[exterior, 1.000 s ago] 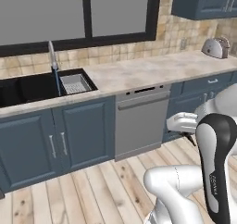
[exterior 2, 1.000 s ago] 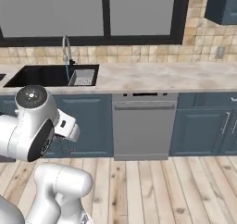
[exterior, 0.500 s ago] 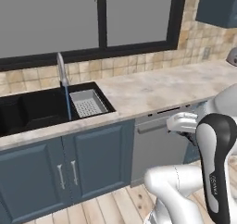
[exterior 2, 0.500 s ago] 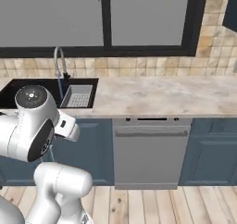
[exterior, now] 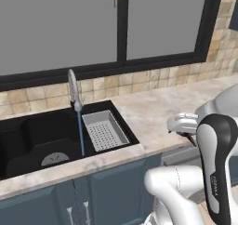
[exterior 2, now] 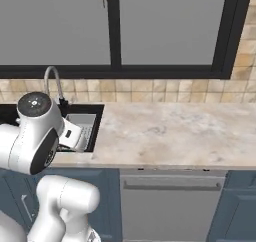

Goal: Take the fish out of the fridge, briefly rinse it in the sink, and place it on the tray next to the sink.

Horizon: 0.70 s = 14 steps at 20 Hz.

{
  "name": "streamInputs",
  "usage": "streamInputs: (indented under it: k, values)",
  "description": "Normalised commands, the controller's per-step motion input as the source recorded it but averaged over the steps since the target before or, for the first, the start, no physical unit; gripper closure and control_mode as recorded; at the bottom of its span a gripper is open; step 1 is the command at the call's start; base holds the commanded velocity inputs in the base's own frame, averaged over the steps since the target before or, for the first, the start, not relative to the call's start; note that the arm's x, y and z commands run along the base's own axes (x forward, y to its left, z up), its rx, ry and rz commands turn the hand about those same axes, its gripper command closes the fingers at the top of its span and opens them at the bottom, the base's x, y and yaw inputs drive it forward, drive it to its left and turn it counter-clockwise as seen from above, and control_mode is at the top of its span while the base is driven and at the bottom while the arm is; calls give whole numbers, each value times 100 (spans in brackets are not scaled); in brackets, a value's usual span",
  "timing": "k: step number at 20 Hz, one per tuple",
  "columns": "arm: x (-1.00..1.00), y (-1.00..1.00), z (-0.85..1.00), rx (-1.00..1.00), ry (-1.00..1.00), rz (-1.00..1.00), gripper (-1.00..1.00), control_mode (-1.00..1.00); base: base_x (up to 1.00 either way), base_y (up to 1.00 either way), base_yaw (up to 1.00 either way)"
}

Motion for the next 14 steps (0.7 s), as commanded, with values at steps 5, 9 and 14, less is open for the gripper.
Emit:
streamInputs:
  k: [5,9,14]
  values:
    - [0,0,0,0,0,0,100,100,63,0,2]
    - [20,-1,-6,0,4,12,100,-100,22,0,7]
    - [95,0,-10,3,19,34,100,-100,0,0,0]
